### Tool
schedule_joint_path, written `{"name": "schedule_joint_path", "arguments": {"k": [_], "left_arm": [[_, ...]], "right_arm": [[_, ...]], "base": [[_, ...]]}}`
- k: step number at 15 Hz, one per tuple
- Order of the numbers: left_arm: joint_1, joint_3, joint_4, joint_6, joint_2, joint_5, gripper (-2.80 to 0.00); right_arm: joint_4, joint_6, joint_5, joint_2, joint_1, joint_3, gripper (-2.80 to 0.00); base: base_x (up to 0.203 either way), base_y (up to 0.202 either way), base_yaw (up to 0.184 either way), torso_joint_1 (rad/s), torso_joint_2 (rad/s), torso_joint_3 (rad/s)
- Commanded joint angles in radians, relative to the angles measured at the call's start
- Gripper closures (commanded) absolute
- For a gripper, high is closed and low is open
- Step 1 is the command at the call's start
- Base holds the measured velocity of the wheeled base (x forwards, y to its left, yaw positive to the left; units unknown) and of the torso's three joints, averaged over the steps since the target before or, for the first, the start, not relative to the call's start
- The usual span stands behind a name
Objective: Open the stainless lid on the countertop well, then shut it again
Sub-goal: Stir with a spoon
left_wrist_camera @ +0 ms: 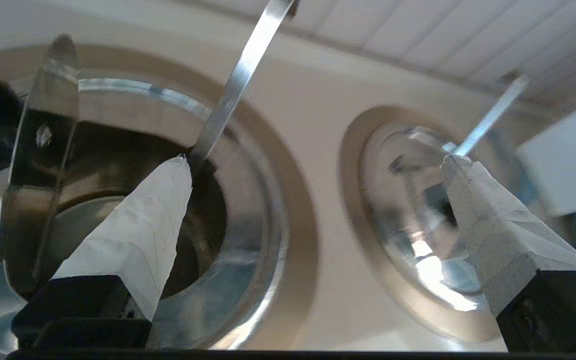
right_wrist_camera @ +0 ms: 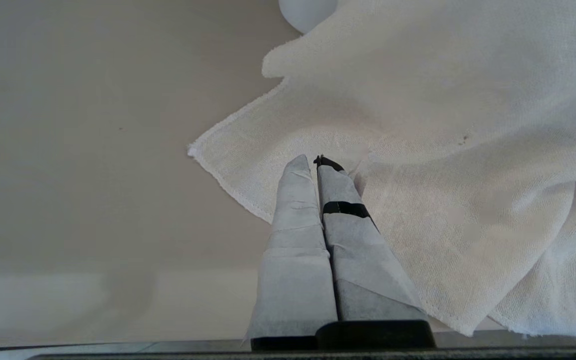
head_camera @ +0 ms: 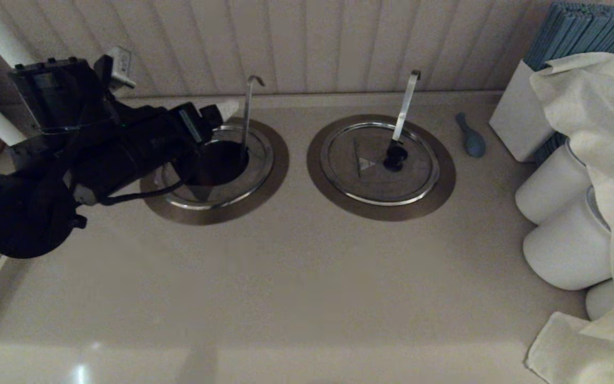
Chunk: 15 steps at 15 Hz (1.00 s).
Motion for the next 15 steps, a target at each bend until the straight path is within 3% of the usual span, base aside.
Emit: {"name": "schedule_joint_path", "arguments": {"k": [1, 4, 9, 12, 15], "left_arm": [[0.013, -0.002, -0.003, 0.012, 0.038, 0.001, -2.80], [0.041, -0.009, -0.006, 0.037, 0.058, 0.010, -2.80], [0.120, -0.058, -0.006, 0.083, 0.087, 0.085, -2.80], [0.114, -0.057, -0.006, 0.082, 0.041, 0.083, -2.80], [0.062, -0.045, -0.007, 0.067, 0.004, 0.082, -2.80]], "right_arm": [[-0.001, 0.000, 0.001, 0.001, 0.001, 0.000, 0.00], [0.000, 0.000, 0.001, 0.001, 0.000, 0.000, 0.00], [0.000, 0.000, 0.001, 0.001, 0.000, 0.000, 0.00], [-0.001, 0.000, 0.000, 0.001, 0.000, 0.000, 0.00], [0.000, 0.000, 0.001, 0.001, 0.000, 0.000, 0.00]], "base": [[0.000, 0.000, 0.000, 0.000, 0.00, 0.000], [0.000, 0.000, 0.000, 0.000, 0.00, 0.000], [0.000, 0.000, 0.000, 0.000, 0.00, 0.000], [0.000, 0.000, 0.000, 0.000, 0.00, 0.000], [0.000, 0.000, 0.000, 0.000, 0.00, 0.000]]}}
